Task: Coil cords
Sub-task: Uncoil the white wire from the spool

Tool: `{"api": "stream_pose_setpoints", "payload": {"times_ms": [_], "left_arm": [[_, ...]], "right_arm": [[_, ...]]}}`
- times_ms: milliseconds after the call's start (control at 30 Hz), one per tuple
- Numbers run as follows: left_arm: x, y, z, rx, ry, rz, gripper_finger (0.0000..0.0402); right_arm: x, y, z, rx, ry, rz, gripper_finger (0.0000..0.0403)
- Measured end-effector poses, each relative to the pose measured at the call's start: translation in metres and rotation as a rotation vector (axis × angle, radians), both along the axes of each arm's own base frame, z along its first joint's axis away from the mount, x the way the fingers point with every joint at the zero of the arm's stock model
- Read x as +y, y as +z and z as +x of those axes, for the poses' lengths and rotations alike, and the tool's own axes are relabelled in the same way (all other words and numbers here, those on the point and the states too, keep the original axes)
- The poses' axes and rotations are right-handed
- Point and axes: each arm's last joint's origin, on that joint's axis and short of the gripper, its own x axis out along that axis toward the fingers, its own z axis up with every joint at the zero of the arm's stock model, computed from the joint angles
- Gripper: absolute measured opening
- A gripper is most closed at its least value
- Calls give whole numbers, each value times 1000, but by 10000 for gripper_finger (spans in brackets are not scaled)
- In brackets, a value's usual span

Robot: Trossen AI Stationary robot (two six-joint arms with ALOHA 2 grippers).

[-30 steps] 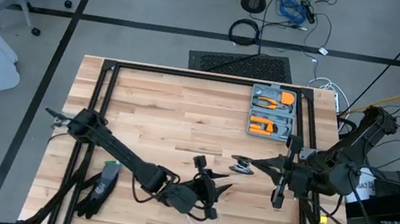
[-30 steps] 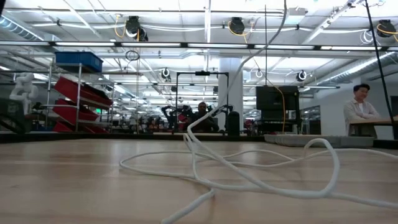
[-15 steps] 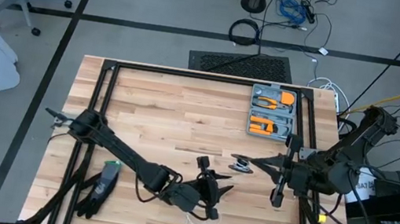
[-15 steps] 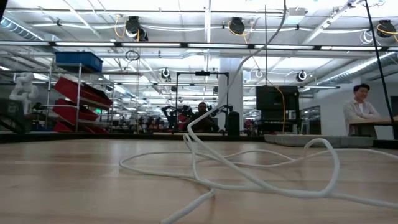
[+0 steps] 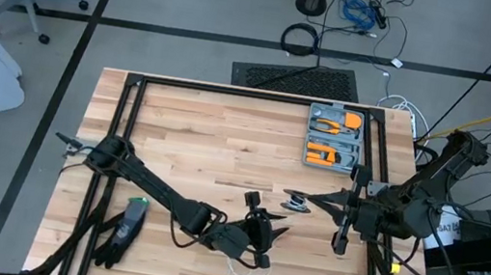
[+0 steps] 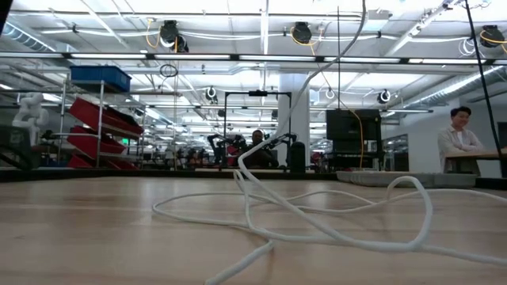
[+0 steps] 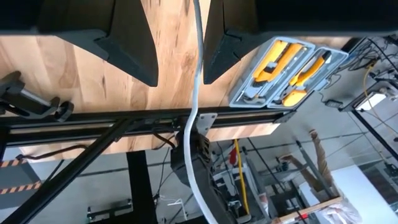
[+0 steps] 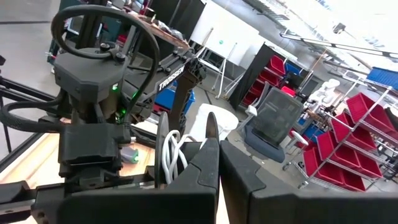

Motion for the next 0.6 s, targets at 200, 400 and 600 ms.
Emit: {"api": "stream_pose_setpoints", "payload": {"times_ms": [200,400,600], "left_arm": [[-4,0,-2,2,-7,6,134],[-5,0,-2,3,-9,7,134],[-6,0,-3,5,-10,8,134]], "right_arm": [[0,0,0,1,0,-1,0],[0,0,0,2,0,-2,0],[0,0,0,3,0,-3,0]]}}
